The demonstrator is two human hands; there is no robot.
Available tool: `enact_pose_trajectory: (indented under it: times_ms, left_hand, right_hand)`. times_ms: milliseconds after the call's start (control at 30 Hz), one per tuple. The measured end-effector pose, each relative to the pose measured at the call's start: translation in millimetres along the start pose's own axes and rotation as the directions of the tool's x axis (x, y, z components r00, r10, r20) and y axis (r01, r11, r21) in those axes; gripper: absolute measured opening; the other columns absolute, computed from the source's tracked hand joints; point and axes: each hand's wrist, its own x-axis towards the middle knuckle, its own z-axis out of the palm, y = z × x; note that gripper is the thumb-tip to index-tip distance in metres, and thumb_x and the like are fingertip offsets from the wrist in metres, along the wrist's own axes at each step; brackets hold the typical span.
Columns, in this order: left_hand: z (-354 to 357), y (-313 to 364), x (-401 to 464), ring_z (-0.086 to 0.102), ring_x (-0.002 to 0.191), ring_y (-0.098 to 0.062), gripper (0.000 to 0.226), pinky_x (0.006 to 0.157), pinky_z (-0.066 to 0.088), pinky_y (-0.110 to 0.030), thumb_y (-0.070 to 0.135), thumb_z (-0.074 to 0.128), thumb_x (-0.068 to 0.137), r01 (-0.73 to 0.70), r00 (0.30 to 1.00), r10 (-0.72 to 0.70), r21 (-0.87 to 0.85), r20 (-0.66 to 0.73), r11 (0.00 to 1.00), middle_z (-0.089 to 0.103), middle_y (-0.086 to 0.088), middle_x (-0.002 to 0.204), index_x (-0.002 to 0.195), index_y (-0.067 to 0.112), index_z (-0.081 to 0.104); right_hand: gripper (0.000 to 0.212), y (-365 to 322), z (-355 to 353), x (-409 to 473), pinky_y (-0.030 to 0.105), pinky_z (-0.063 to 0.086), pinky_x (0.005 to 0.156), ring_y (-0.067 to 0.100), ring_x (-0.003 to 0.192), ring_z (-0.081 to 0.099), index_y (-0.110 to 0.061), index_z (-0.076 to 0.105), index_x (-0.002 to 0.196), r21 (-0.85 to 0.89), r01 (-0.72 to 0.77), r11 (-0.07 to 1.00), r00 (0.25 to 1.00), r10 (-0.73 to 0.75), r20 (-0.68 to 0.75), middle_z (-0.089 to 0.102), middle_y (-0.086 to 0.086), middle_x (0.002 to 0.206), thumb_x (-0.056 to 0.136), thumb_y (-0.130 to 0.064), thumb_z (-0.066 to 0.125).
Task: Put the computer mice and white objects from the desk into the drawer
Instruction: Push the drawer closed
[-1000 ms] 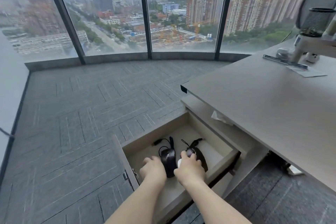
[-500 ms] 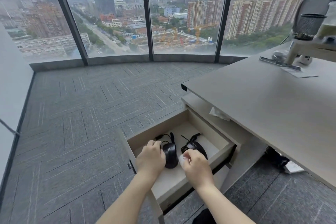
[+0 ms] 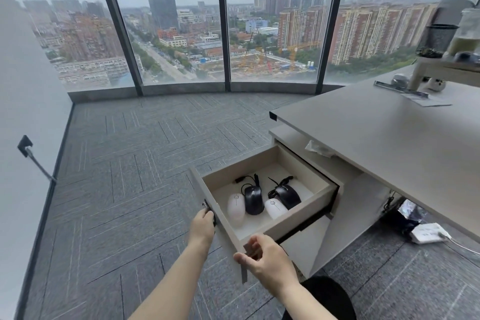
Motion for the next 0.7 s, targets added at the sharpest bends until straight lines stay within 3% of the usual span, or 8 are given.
enact_pose_trajectory:
  times_ms: [100, 267, 333, 467, 600, 700]
  left_hand:
    - [5, -5, -1, 0.059, 0.113, -0.022, 0.037, 0.103, 0.045, -0.049, 0.023, 0.036, 0.092, 0.015, 0.998, -0.01, -0.071, 0.062, 0.997, 0.066, 0.001, 0.119, 0.12, 0.028, 0.06]
    - [17, -5, -1, 0.058, 0.106, -0.014, 0.038, 0.1, 0.044, -0.041, 0.014, 0.03, 0.095, 0.042, 0.99, -0.016, -0.188, 0.137, 0.981, 0.065, 0.005, 0.111, 0.1, 0.036, 0.061]
    - [26, -4, 1, 0.057, 0.105, -0.009, 0.041, 0.098, 0.044, -0.037, 0.011, 0.029, 0.095, 0.046, 0.985, -0.01, -0.207, 0.172, 0.977, 0.064, 0.01, 0.11, 0.101, 0.038, 0.06]
    - [50, 2, 10, 0.052, 0.121, -0.013, 0.048, 0.102, 0.042, -0.036, 0.01, 0.028, 0.096, 0.056, 0.973, -0.01, -0.193, 0.229, 0.98, 0.059, 0.009, 0.127, 0.133, 0.033, 0.049]
    - [82, 8, 26, 0.05, 0.126, -0.017, 0.056, 0.105, 0.042, -0.04, 0.004, 0.03, 0.093, 0.062, 0.961, -0.015, -0.162, 0.276, 0.985, 0.055, 0.004, 0.137, 0.142, 0.026, 0.044]
    - [109, 15, 35, 0.05, 0.123, -0.016, 0.058, 0.103, 0.04, -0.038, 0.001, 0.03, 0.092, 0.061, 0.952, -0.011, -0.155, 0.306, 0.986, 0.056, 0.004, 0.135, 0.142, 0.026, 0.045]
  right_hand:
    - [0.051, -9, 5, -4, 0.032, 0.052, 0.078, 0.006, 0.089, 0.061, -0.034, 0.056, 0.097, -0.07, -0.011, 0.997, 1.0, 0.011, -0.004, 0.065, -0.014, 0.098, 0.065, -0.073, 0.062]
    - [0.023, -8, 4, -1, 0.033, 0.054, 0.072, 0.008, 0.084, 0.062, -0.033, 0.052, 0.09, -0.078, -0.049, 0.996, 0.998, 0.045, -0.054, 0.066, -0.012, 0.094, 0.078, -0.048, 0.064]
    - [0.022, -3, -2, 2, 0.035, 0.055, 0.072, 0.008, 0.083, 0.062, -0.033, 0.053, 0.089, -0.066, -0.068, 0.995, 0.995, 0.063, -0.078, 0.066, -0.012, 0.093, 0.078, -0.047, 0.064]
    - [0.022, 15, -19, 13, 0.031, 0.054, 0.067, 0.009, 0.082, 0.063, -0.034, 0.053, 0.093, -0.07, -0.116, 0.991, 0.985, 0.106, -0.134, 0.065, -0.013, 0.093, 0.08, -0.048, 0.064]
    - [0.023, 35, -39, 25, 0.035, 0.056, 0.066, 0.011, 0.079, 0.064, -0.034, 0.054, 0.094, -0.014, -0.174, 0.985, 0.964, 0.168, -0.205, 0.067, -0.011, 0.09, 0.08, -0.05, 0.062]
    - [0.02, 49, -54, 36, 0.04, 0.058, 0.069, 0.01, 0.077, 0.063, -0.035, 0.054, 0.091, 0.05, -0.216, 0.975, 0.942, 0.222, -0.253, 0.065, -0.01, 0.088, 0.08, -0.049, 0.063]
